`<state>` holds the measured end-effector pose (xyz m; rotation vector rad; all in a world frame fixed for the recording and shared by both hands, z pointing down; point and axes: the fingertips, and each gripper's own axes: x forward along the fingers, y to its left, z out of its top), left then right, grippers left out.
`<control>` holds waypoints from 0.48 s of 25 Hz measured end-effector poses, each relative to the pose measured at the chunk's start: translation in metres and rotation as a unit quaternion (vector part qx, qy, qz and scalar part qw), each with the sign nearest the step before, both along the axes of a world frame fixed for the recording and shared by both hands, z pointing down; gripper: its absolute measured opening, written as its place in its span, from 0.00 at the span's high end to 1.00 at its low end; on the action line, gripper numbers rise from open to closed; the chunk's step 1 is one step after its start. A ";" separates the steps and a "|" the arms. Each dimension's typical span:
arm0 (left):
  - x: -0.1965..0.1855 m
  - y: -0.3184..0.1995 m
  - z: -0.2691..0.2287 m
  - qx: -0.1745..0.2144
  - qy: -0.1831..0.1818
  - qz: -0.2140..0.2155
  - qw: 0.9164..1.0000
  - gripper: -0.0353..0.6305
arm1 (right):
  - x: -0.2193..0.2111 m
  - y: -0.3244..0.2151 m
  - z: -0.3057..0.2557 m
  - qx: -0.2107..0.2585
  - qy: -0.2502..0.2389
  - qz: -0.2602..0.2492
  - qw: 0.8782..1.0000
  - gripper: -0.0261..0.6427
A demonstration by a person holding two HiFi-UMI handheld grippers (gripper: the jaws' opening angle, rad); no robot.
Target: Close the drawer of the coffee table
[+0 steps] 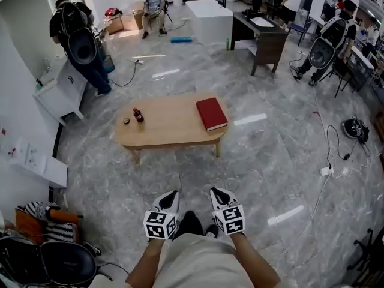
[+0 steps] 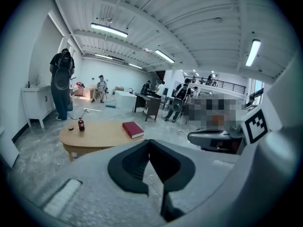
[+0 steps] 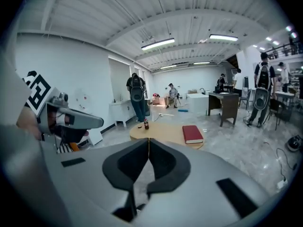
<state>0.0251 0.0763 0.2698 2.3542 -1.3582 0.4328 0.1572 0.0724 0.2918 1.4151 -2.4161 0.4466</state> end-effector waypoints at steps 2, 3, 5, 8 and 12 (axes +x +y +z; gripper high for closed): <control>-0.004 0.002 0.004 -0.006 -0.001 -0.003 1.000 0.93 | -0.002 0.003 0.000 -0.004 -0.007 -0.003 1.000 0.94; -0.005 0.002 0.004 -0.006 0.001 -0.005 1.000 0.93 | -0.002 0.005 0.001 -0.007 -0.008 -0.005 1.000 0.94; -0.003 -0.002 0.005 -0.005 0.006 -0.008 1.000 0.93 | 0.002 0.006 0.004 -0.015 -0.008 -0.007 1.000 0.94; 0.003 -0.008 0.013 -0.015 0.008 -0.014 1.000 0.93 | 0.012 0.005 0.011 -0.027 -0.001 -0.004 1.000 0.94; 0.007 -0.006 0.026 -0.026 0.004 -0.015 1.000 0.93 | 0.020 0.006 0.023 -0.043 -0.008 0.008 0.999 0.94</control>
